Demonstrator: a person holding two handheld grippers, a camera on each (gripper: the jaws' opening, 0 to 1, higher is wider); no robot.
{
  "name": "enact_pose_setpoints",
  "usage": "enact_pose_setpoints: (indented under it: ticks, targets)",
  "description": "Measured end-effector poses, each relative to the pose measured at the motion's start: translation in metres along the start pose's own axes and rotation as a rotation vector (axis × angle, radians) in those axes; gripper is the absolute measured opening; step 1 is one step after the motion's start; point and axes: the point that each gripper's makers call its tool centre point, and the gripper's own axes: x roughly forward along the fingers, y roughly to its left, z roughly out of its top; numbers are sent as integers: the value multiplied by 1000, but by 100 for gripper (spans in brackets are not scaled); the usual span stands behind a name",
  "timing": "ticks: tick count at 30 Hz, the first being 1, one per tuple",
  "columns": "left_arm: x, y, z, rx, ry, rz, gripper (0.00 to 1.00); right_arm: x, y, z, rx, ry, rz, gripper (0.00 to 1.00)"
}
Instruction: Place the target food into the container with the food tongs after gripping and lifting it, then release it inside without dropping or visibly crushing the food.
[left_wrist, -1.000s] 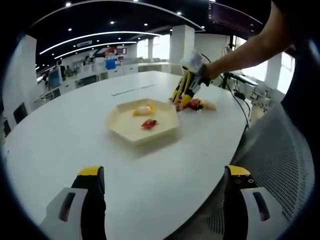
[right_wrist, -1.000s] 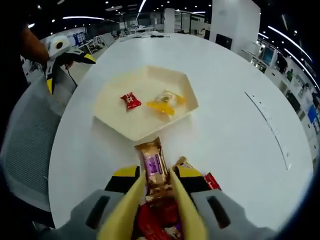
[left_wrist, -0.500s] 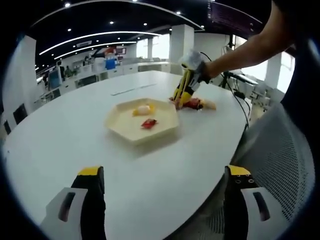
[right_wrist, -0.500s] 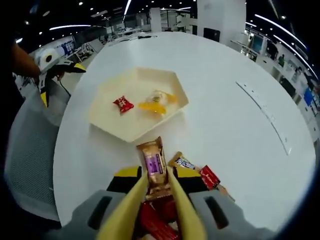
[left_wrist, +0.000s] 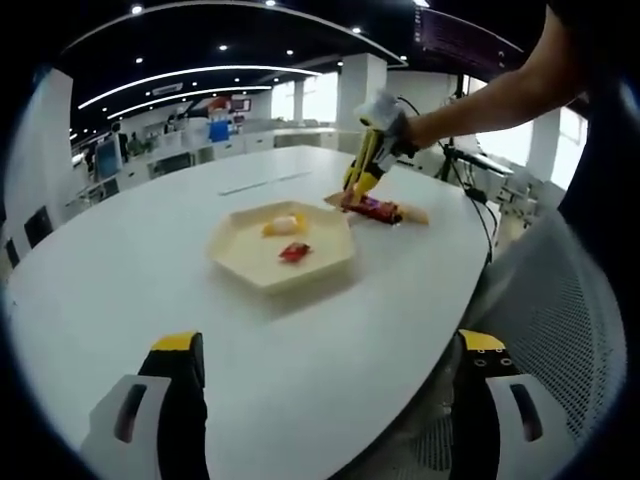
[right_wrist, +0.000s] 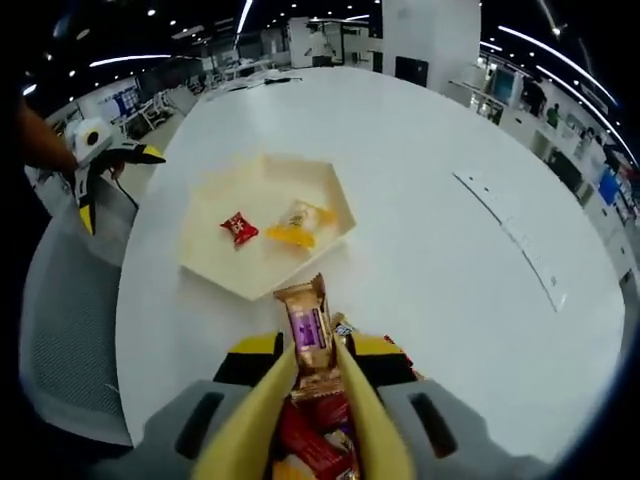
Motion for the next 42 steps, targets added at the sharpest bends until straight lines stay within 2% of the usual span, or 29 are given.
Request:
enact_pose_setpoints:
  ticks: [18, 35, 42]
  targets:
    - [-1, 0, 2, 4, -5, 3, 100, -30, -3, 30, 21, -17, -35, 24]
    - [0, 1, 0, 14, 2, 13, 100, -39, 4, 50, 9, -37, -48, 23]
    - [0, 1, 0, 14, 3, 15, 100, -38, 9, 66, 1, -50, -42, 23]
